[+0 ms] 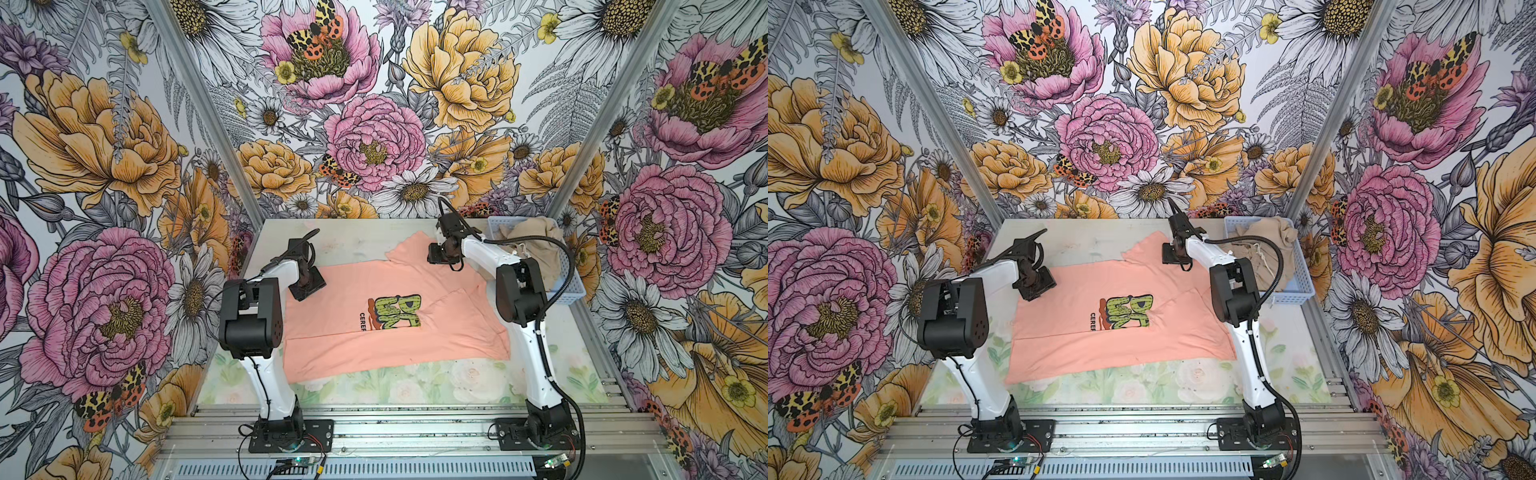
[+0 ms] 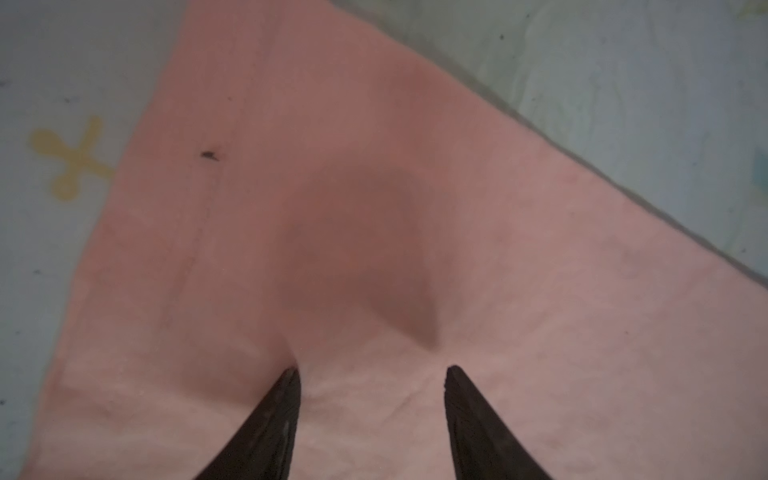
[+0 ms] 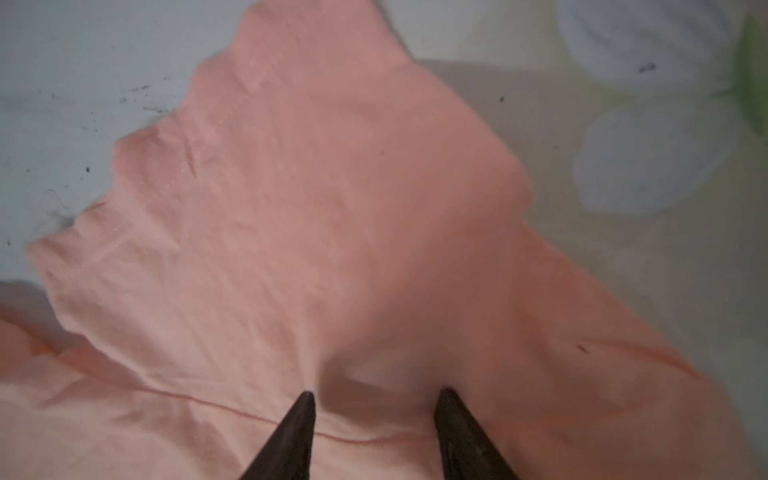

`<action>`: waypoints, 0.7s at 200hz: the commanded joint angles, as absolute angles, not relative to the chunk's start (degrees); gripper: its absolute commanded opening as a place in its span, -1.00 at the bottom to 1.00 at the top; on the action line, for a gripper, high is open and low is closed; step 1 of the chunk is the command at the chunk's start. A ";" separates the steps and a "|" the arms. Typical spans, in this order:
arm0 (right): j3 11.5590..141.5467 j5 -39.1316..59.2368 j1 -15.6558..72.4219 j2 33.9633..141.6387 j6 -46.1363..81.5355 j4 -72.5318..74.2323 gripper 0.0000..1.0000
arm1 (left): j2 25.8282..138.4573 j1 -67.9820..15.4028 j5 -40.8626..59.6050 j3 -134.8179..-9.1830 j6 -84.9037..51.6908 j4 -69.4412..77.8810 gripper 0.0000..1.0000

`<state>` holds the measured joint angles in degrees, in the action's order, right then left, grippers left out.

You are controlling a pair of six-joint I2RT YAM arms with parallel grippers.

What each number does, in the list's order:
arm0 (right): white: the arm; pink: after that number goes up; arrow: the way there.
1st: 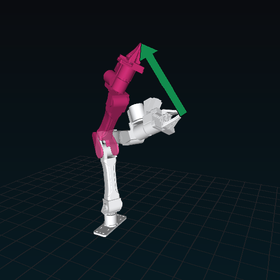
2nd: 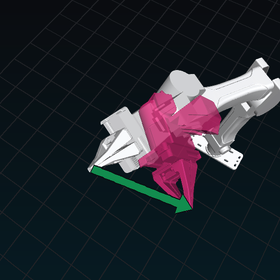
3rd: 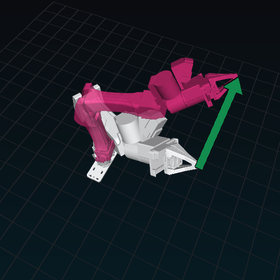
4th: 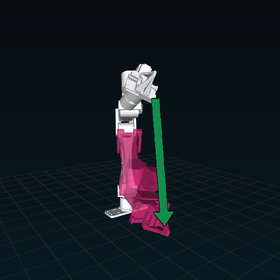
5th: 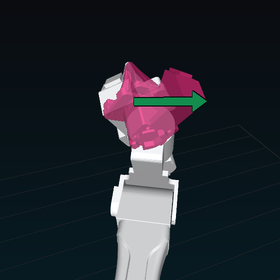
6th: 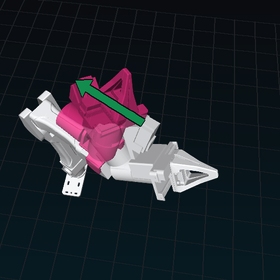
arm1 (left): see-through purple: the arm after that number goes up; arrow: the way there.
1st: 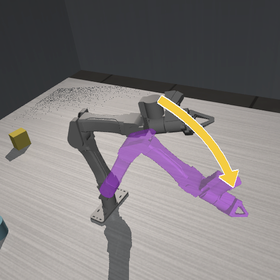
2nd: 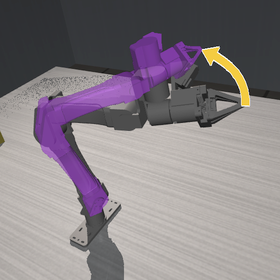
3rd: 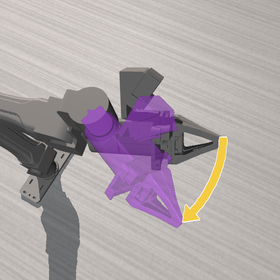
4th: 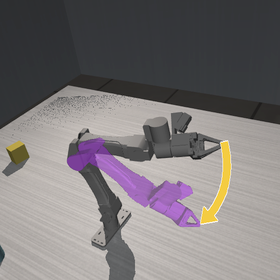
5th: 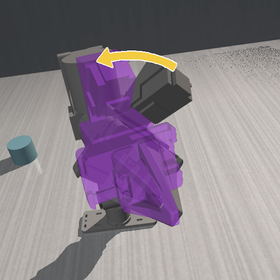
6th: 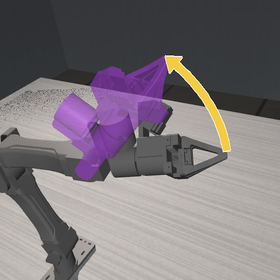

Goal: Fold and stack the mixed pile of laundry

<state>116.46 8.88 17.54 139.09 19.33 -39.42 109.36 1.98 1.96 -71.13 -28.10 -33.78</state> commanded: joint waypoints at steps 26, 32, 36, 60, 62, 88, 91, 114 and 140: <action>102.03 9.25 17.82 131.71 18.48 -41.76 0.01 | 106.49 1.58 5.43 -63.93 -29.82 -37.99 0.12; 99.93 8.91 17.92 130.48 18.40 -41.66 0.00 | 105.82 1.58 6.13 -62.46 -30.21 -37.97 0.13; 98.88 8.78 17.92 129.81 18.40 -41.66 0.00 | 105.35 1.58 6.44 -61.43 -30.46 -37.97 0.12; 91.59 7.78 18.31 125.91 18.19 -41.57 0.00 | 101.40 1.50 6.99 -55.83 -31.67 -37.97 0.12; 90.95 7.70 18.38 125.67 18.17 -41.53 0.00 | 101.18 1.50 7.06 -55.46 -31.69 -37.97 0.12; 84.31 7.38 18.80 121.99 18.41 -40.35 0.00 | 97.20 1.45 7.97 -50.47 -32.87 -38.23 0.10; 83.71 7.32 18.82 121.57 18.50 -40.33 0.01 | 96.75 1.37 8.06 -49.97 -33.02 -38.30 0.10; 79.83 7.14 19.40 119.00 19.13 -40.36 0.00 | 93.22 0.62 8.35 -47.03 -33.99 -39.81 0.09; 76.56 7.65 20.15 116.08 20.45 -40.29 0.00 | 89.62 0.00 8.77 -45.28 -34.67 -41.40 0.09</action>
<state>81.25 8.19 19.25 117.05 18.57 -34.41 90.67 0.80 6.90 -48.77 -32.53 -33.47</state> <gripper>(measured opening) 0.499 0.543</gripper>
